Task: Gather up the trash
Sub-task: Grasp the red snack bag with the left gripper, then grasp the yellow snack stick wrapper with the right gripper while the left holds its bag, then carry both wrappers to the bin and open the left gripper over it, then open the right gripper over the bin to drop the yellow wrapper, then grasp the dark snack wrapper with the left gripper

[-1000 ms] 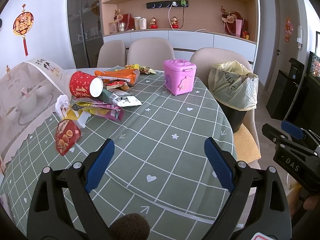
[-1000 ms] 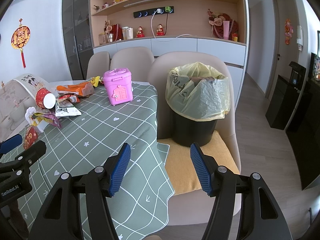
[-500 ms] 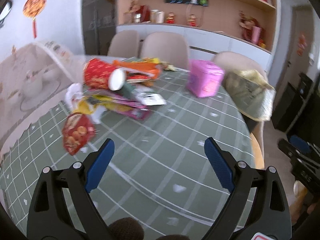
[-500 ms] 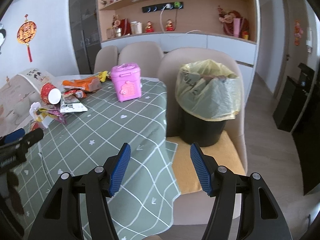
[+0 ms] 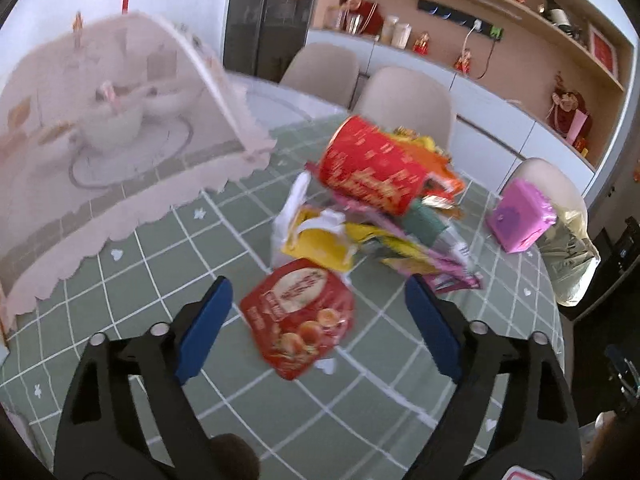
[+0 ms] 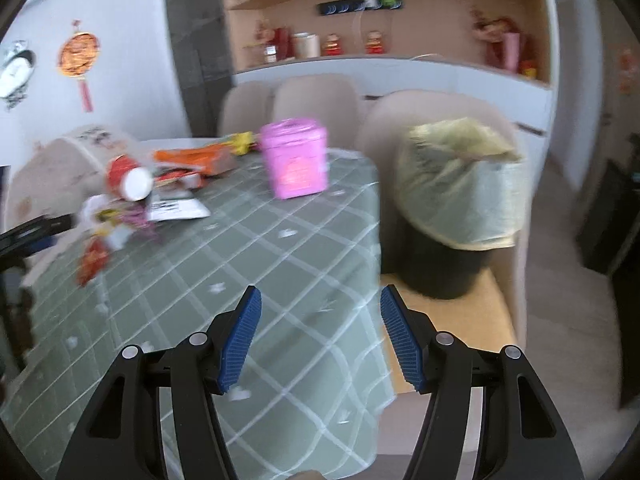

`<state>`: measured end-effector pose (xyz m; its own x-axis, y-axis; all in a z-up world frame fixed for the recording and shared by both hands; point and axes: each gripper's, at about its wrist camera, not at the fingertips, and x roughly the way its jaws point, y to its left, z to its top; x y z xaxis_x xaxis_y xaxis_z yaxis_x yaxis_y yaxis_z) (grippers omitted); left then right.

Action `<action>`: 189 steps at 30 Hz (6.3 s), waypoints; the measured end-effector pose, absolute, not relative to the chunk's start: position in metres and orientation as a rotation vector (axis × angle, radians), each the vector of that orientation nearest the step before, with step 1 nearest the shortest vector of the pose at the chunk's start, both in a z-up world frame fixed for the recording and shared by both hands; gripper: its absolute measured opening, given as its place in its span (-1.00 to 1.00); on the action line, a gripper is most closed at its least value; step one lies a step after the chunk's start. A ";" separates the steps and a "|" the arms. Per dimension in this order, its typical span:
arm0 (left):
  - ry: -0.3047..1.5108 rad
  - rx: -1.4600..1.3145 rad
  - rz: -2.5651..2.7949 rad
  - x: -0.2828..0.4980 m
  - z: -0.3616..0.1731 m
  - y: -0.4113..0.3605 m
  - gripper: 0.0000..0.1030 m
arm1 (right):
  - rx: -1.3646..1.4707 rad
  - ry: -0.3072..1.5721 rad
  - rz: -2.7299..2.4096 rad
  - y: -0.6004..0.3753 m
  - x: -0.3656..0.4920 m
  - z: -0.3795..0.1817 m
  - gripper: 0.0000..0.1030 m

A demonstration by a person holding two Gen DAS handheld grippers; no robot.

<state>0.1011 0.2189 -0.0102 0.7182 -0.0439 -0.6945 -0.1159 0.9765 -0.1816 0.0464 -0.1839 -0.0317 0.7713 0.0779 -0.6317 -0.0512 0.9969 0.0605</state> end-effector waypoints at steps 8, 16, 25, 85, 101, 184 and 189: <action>0.913 -0.289 0.048 0.126 -0.048 0.235 0.34 | -0.048 0.674 0.045 -0.173 0.046 -0.026 0.14; 0.937 -0.362 -0.007 0.124 -0.048 0.234 -0.54 | -0.127 0.760 0.054 -0.154 0.070 -0.005 0.14; 0.889 -0.407 -0.064 0.087 -0.009 0.206 -0.61 | -0.193 0.715 0.265 -0.111 0.118 0.017 0.14; 0.736 -0.454 0.075 0.169 0.065 0.113 -0.56 | -0.354 0.771 0.673 -0.109 0.312 0.113 -0.67; 0.717 -0.356 -0.224 0.212 0.076 0.014 -0.56 | -0.280 0.724 0.421 -0.208 0.266 0.109 -0.67; 0.827 -0.386 0.048 0.143 -0.008 0.078 0.20 | 0.026 0.752 0.419 -0.271 0.276 0.043 -0.09; 0.796 -0.435 0.147 0.121 -0.006 0.132 0.20 | -0.008 0.752 0.451 -0.230 0.272 0.042 -0.08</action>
